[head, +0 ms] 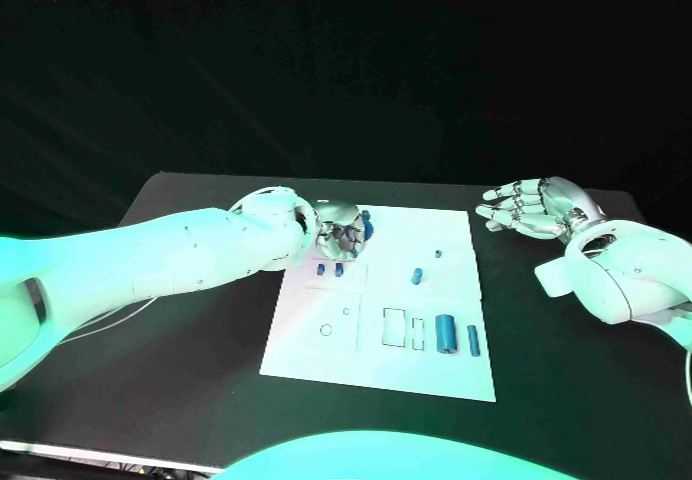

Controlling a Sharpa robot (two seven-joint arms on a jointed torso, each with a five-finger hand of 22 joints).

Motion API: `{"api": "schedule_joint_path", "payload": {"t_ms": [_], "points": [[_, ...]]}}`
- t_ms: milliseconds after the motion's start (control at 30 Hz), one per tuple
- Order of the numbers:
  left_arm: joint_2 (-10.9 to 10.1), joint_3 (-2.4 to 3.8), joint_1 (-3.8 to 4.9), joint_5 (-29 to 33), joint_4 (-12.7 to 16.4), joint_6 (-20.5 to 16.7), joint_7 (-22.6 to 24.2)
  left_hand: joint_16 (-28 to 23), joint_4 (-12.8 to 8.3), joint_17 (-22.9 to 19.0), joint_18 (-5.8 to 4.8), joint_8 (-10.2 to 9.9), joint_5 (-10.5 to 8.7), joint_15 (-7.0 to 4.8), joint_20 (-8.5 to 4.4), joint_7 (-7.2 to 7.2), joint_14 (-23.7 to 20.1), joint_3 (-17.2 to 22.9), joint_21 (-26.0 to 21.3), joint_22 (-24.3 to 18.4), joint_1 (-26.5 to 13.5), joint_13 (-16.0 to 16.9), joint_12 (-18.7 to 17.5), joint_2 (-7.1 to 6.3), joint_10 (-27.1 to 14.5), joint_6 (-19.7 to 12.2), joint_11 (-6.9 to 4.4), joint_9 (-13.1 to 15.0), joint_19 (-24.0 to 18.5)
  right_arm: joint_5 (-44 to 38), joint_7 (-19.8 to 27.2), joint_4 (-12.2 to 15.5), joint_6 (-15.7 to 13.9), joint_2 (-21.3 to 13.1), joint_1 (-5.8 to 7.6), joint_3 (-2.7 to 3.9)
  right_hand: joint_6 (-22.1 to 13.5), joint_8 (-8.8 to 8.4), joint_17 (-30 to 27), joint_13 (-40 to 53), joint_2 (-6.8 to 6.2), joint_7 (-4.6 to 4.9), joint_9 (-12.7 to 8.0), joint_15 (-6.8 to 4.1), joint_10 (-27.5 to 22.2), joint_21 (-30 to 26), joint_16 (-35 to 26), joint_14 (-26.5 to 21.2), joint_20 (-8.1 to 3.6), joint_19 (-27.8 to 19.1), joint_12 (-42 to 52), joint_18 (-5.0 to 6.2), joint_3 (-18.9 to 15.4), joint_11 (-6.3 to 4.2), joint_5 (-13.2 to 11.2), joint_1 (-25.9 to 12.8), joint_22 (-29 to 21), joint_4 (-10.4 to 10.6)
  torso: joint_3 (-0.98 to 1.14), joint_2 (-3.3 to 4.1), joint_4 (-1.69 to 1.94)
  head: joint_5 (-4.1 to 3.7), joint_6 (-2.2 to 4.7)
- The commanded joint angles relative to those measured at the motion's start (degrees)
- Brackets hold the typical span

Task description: Assemble the parts on the task board

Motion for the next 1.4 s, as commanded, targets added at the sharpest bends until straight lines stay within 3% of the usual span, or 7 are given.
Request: {"api": "schedule_joint_path", "payload": {"t_ms": [33,300,733,1167,1400], "points": [[0.1,-0.07,-0.09,0.2,-0.1,0.9,0.7,0.8,-0.3,1.1,0.16,0.5,-0.11,-0.53,-0.25,-0.24,1.2,0.5,1.1,1.3,-0.2,-0.1,0.1,0.7,1.4,1.2,-0.63,0.2,1.0,-0.2,0.6,0.1,0.6,0.0,-0.02,0.01,-0.3,0.28,-0.1,-0.1,0.38,4.81,-0.1,-0.01,-0.5,0.1,-0.4,0.3,0.08,-0.2,0.3,0.77,0.2,-0.06,-0.2,0.2,-0.1,-0.3,0.02,-0.01,0.0,0.02,-0.02],[0.3,-0.07,-0.1,0.7,-0.3,0.1,1.3,2.9,-1.1,4.8,-0.24,0.6,-0.14,-1.45,-1.11,-0.46,4.6,0.7,2.9,3.4,-0.7,-0.7,-1.1,1.37,4.6,3.9,-1.65,0.7,2.3,-0.2,0.6,0.1,0.6,0.0,-0.02,0.01,-0.3,0.28,-0.1,-0.1,0.38,4.81,-0.1,-0.01,-0.5,0.1,-0.4,0.3,0.08,-0.2,0.3,0.77,0.2,-0.06,-0.2,0.2,-0.1,-0.3,0.03,-0.02,-0.01,0.01,0.05],[-0.7,0.26,-0.12,1.9,0.6,-2.0,1.8,3.3,-1.6,5.2,-0.39,-0.3,-0.04,-1.47,-1.26,-0.2,5.2,1.0,3.4,4.1,-1.2,-1.3,-2.8,1.17,5.5,4.0,-1.51,0.7,2.8,-0.2,0.5,0.1,0.7,-0.1,-0.02,0.02,-0.3,0.28,-0.1,-0.1,0.38,4.81,-0.1,-0.01,-0.5,0.1,-0.4,0.3,0.08,-0.2,0.3,0.77,0.2,-0.06,-0.2,0.2,-0.1,-0.3,-0.05,0.02,-0.04,-0.13,0.44],[-4.7,2.45,-0.09,6.8,4.0,-2.2,2.0,3.3,-1.7,5.0,-0.34,-0.8,-0.03,-1.33,-1.18,-0.05,5.2,1.1,3.3,3.9,-1.5,-1.7,-3.8,1.02,5.8,4.1,-1.32,0.6,2.6,-0.2,0.5,0.0,0.9,-0.3,-0.02,0.02,-0.3,0.28,-0.1,-0.1,0.38,4.81,-0.1,-0.01,-0.5,0.1,-0.4,0.3,0.08,-0.2,0.3,0.77,0.2,-0.06,-0.2,0.2,-0.1,-0.3,0.04,-0.12,0.14,-0.17,0.47],[-6.0,2.83,-0.07,7.6,4.2,-1.2,1.6,3.3,-1.7,4.7,-0.33,-0.9,-0.04,-1.28,-1.15,-0.02,5.1,1.1,3.2,3.9,-1.6,-1.8,-4.1,0.96,5.9,4.1,-1.26,0.6,2.5,-0.2,0.5,0.0,0.9,-0.3,-0.02,0.01,-0.3,0.28,-0.1,-0.1,0.38,4.81,-0.1,-0.01,-0.5,0.1,-0.4,0.3,0.08,-0.2,0.3,0.77,0.2,-0.06,-0.2,0.2,-0.1,-0.3,0.01,-0.08,0.07,-0.04,0.55]]}}
